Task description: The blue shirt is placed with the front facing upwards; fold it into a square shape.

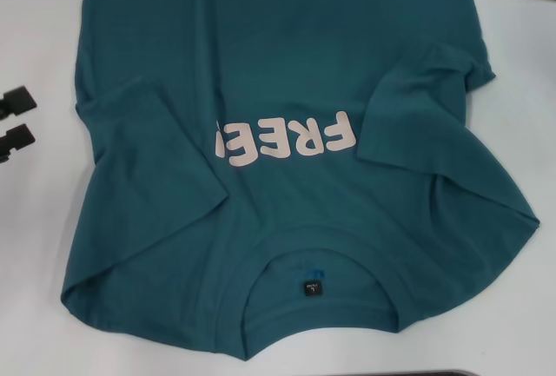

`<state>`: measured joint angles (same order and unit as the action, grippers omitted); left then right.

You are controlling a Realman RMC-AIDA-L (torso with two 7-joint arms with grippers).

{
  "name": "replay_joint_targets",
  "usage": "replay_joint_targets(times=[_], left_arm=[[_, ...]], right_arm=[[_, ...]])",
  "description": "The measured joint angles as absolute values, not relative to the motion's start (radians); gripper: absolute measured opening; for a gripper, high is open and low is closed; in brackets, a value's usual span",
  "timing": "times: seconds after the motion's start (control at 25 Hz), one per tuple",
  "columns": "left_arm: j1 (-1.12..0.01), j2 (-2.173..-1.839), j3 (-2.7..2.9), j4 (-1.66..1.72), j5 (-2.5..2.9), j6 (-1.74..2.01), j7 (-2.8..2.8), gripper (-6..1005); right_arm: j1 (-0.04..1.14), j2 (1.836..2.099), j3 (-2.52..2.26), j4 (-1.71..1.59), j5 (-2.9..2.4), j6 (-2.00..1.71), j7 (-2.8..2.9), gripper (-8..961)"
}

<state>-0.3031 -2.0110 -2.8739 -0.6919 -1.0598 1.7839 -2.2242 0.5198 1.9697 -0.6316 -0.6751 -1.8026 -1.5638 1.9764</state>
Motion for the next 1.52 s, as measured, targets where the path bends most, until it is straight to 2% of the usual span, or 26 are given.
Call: replay_joint_targets(times=[0.16, 0.32, 0.44, 0.6, 0.76, 1.52], left_arm=[[-0.281, -2.006, -2.865, -0.690, -1.046, 1.846, -2.187, 933], [-0.256, -1.972, -2.857, -0.663, -1.020, 1.925, -2.199, 933], [-0.224, -1.959, -2.853, -0.655, -1.006, 1.967, -2.214, 933], [-0.190, -1.959, -2.833, -0.656, -0.958, 2.000, -2.222, 933], [-0.178, -1.974, -2.828, -0.653, -0.872, 1.994, -2.236, 932], [-0.181, -1.991, -2.820, -0.676, -0.795, 1.915, -2.227, 928]], right_arm=[[0.490, 1.939, -0.632, -0.669, -1.882, -1.662, 2.038, 890], [0.464, 1.910, -0.624, -0.671, -1.941, -1.732, 2.104, 875], [0.443, 1.898, -0.624, -0.674, -1.959, -1.762, 2.137, 864], [0.427, 1.897, -0.623, -0.675, -1.976, -1.769, 2.148, 860], [0.425, 1.900, -0.621, -0.665, -1.982, -1.761, 2.148, 861], [0.432, 1.904, -0.597, -0.661, -1.984, -1.713, 2.147, 861]])
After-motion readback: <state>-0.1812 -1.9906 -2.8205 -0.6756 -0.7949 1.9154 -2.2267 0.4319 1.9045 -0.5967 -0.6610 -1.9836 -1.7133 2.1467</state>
